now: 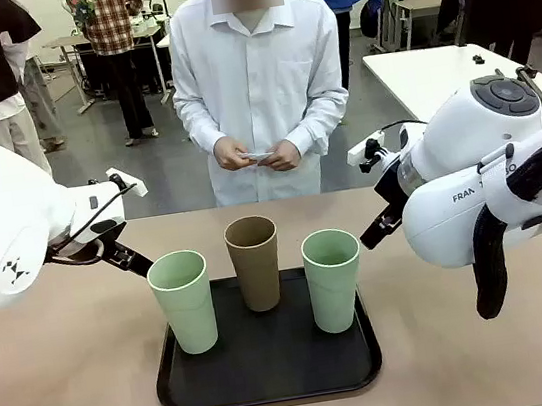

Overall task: Place coasters on the table and set cups on them.
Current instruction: Pick up one Reusable plastic cup and place it on a coaster set by the human.

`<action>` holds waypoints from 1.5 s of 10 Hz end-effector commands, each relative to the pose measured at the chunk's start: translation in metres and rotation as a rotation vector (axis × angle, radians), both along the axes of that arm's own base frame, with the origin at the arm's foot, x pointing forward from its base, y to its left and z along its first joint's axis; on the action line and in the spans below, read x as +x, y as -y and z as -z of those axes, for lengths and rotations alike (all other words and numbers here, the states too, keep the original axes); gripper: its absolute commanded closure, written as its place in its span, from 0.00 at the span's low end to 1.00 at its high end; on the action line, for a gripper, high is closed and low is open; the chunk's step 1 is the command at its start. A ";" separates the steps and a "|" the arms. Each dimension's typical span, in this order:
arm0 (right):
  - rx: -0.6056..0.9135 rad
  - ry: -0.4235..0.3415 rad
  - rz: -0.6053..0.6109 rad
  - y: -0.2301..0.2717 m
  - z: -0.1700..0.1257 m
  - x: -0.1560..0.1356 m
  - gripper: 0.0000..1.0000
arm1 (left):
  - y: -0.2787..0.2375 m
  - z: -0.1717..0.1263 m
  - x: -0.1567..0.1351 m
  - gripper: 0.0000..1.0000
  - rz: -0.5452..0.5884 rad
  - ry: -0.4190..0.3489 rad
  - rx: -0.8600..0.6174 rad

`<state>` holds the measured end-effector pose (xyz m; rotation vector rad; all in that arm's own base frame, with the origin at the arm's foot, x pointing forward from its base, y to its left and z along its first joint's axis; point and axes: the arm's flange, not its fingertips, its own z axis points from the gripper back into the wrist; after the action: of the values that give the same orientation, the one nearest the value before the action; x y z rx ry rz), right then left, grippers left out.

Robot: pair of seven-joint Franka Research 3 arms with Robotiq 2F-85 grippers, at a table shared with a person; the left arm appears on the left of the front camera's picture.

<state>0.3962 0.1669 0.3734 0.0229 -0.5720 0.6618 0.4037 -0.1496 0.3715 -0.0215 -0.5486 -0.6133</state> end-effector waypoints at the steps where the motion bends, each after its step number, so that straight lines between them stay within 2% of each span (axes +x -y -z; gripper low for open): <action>1: 0.000 0.000 0.000 0.000 0.000 0.000 0.00 | 0.000 0.000 0.000 0.00 0.000 0.000 0.000; 15: 0.000 0.000 0.000 0.000 0.000 0.000 0.00 | 0.000 0.000 0.000 0.00 0.000 0.000 0.000</action>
<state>0.3962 0.1669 0.3734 0.0227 -0.5720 0.6617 0.4037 -0.1497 0.3715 -0.0215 -0.5486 -0.6134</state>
